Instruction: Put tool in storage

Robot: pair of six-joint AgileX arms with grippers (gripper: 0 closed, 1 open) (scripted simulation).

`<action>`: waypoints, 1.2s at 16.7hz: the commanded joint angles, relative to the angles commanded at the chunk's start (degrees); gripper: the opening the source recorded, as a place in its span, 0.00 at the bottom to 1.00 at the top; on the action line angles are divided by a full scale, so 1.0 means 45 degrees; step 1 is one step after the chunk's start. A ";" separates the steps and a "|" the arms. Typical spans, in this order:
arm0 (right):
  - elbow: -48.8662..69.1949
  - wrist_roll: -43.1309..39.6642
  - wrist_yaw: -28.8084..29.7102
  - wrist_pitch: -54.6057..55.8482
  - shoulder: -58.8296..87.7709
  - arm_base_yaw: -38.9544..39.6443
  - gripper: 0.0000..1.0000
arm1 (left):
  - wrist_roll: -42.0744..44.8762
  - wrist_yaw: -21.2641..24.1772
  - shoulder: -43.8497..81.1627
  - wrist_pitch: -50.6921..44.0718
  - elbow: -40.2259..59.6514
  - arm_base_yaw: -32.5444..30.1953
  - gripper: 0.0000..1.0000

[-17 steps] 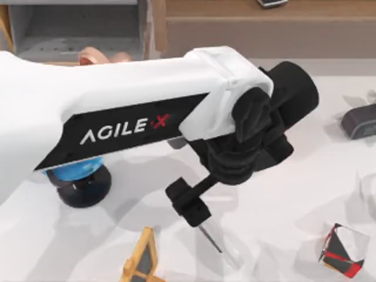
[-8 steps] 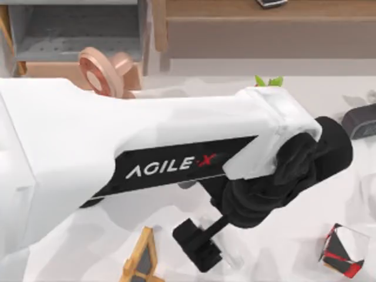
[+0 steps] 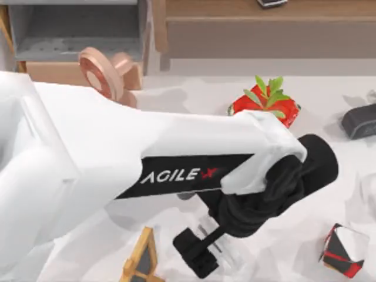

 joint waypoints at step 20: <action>0.0000 0.0000 0.0000 0.0000 0.0000 0.0000 1.00 | 0.0172 -0.0005 0.0417 0.1217 -0.0862 0.0167 0.02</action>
